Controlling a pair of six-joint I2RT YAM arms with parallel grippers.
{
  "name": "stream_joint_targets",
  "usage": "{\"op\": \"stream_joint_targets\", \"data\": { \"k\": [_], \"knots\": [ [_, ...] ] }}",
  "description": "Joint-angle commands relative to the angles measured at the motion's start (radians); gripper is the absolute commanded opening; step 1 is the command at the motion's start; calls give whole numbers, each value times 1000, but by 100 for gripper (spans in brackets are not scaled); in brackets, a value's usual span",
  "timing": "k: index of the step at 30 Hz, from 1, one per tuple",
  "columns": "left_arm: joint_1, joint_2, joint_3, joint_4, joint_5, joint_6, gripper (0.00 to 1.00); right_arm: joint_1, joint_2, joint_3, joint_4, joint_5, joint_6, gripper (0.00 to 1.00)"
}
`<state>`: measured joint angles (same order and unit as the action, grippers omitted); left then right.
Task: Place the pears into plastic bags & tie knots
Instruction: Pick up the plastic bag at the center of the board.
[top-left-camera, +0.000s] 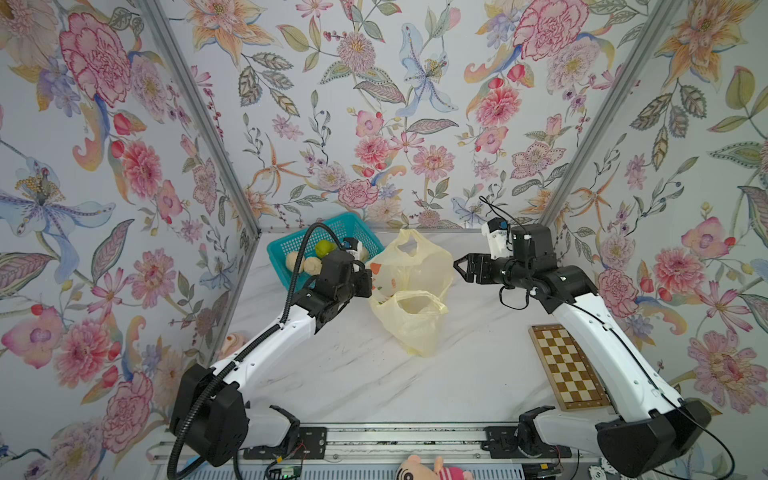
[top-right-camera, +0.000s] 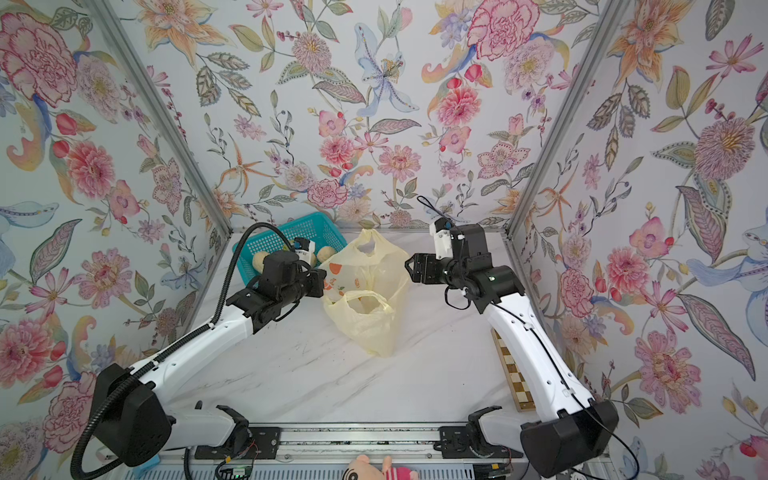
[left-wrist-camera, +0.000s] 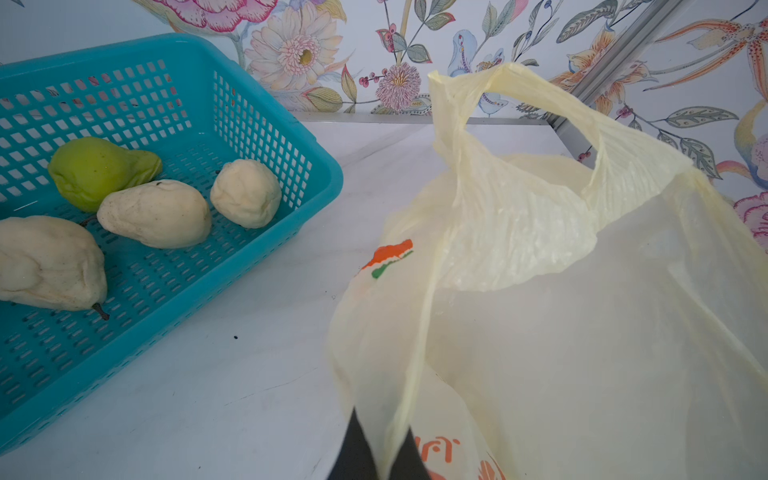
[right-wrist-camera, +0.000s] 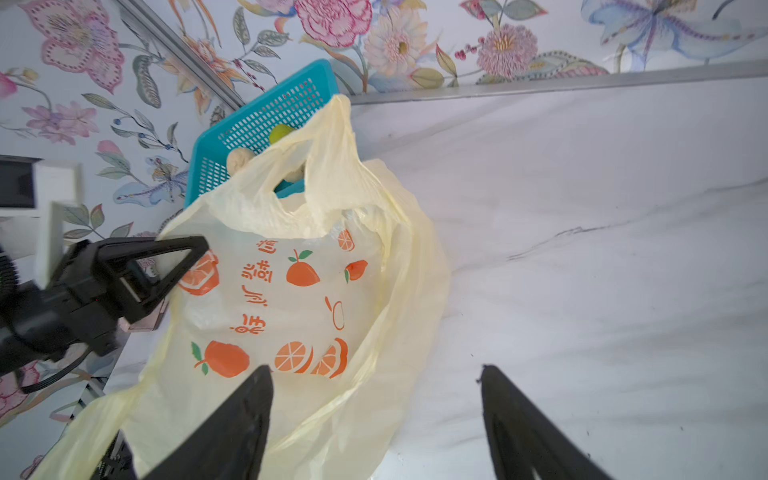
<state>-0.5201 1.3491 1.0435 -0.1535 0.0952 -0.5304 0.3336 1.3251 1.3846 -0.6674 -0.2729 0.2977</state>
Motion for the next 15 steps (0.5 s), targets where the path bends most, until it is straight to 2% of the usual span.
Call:
{"op": "stream_joint_targets", "data": {
  "k": [1, 4, 6, 8, 9, 12, 14, 15],
  "knots": [
    [-13, -5, 29, 14, 16, 26, 0, -15, 93, 39, -23, -72, 11, 72],
    [-16, -6, 29, 20, 33, 30, 0, -15, 159, 55, -23, -125, -7, 58],
    [-19, -9, 29, 22, 37, 32, 2, -13, 168, 52, -23, -123, -7, 42],
    [-17, -17, 27, 22, 31, 36, 9, -7, 158, 41, -23, -104, -11, 23],
    [-18, -21, 27, 20, 26, 39, 15, -6, 149, 34, -24, -93, -12, 17],
    [-15, -40, 41, 7, -14, 64, 42, -7, 117, 5, -26, -58, -15, 1],
    [-10, -47, 71, -17, -51, 94, 56, -11, 102, -9, -26, -56, -17, 0],
    [-4, -45, 91, -31, -64, 108, 59, -13, 99, -13, -28, -60, -16, 0]
  ]
}}
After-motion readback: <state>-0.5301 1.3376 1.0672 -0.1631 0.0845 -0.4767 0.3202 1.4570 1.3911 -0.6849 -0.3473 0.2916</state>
